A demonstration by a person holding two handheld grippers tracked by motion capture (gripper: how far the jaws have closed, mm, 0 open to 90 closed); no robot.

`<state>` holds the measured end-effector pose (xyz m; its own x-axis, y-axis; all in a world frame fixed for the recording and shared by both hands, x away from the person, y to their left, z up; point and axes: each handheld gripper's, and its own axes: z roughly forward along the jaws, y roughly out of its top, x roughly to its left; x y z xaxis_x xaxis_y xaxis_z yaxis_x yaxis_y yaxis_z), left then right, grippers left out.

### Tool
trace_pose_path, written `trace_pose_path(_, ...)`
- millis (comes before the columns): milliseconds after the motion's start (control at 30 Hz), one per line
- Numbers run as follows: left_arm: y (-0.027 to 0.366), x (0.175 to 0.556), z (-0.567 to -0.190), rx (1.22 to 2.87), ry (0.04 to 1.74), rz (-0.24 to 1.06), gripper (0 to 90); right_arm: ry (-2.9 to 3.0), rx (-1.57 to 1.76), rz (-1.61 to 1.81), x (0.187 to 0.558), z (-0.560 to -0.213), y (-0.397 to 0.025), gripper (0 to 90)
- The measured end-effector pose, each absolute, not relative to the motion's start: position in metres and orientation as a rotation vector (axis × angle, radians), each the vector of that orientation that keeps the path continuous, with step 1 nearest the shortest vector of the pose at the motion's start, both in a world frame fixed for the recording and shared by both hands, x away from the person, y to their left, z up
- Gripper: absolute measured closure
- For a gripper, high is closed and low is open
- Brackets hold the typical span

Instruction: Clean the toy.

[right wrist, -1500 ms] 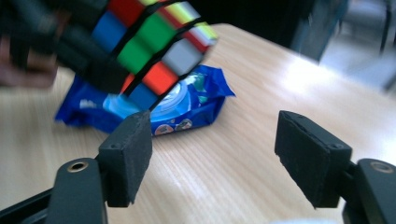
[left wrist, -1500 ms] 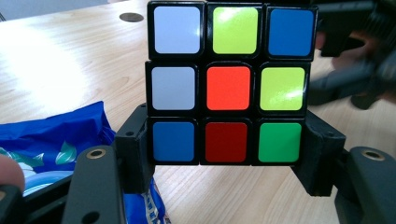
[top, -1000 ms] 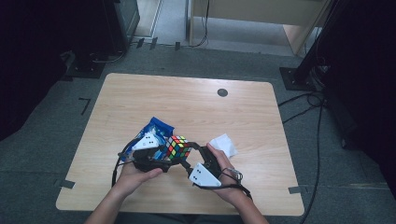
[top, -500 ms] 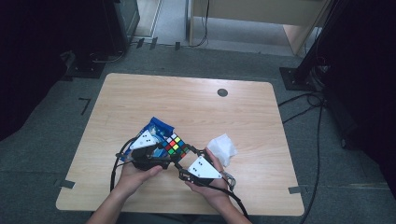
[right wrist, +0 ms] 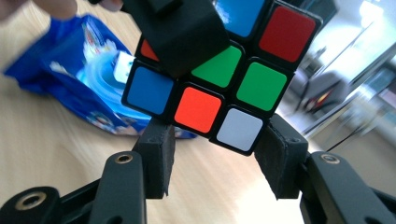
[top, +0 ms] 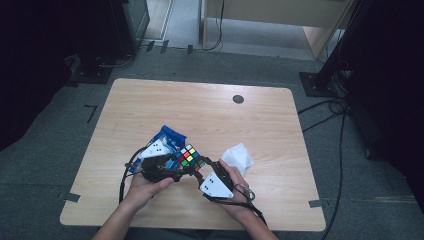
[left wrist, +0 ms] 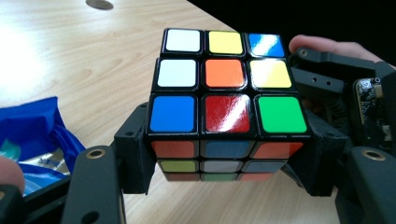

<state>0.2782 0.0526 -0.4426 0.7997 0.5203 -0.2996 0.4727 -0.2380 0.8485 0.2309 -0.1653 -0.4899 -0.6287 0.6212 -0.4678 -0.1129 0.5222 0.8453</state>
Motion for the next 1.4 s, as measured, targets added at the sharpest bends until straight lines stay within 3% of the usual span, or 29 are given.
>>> trace_pose_path(333, 0.048, 0.274, -0.445, 1.863, 0.763, 0.122, 33.2, 2.046, 0.841, 1.398, 0.228, -0.484, -0.159, 58.0)
trace_pose_path(667, 0.049, 0.274, -0.444, 1.844, 0.758, 0.099, 33.3, 2.037, 0.852, 1.416, 0.224, -0.481, -0.158, 56.8)
trace_pose_path(767, 0.051, 0.272, -0.442, 1.854, 0.751, 0.149, 33.6, 2.041, 0.809, 1.424, 0.223, -0.482, -0.159, 56.5)
trace_pose_path(933, 0.055, 0.272, -0.442, 1.841, 0.760, 0.194, 34.0, 2.093, 0.732, 1.359, 0.233, -0.477, -0.174, 46.8)
trace_pose_path(1167, 0.050, 0.273, -0.450, 1.889, 0.770, 0.250, 34.0, 1.961, 1.005, 1.474, 0.246, -0.451, -0.210, 47.4)
trace_pose_path(1333, 0.031, 0.265, -0.455, 1.962, 0.708, 0.311, 34.0, 1.928, 1.199, 1.725, 0.243, -0.437, -0.198, 25.1)
trace_pose_path(1400, 0.024, 0.259, -0.457, 1.987, 0.681, 0.350, 34.0, 1.942, 1.268, 1.795, 0.245, -0.437, -0.188, 22.2)
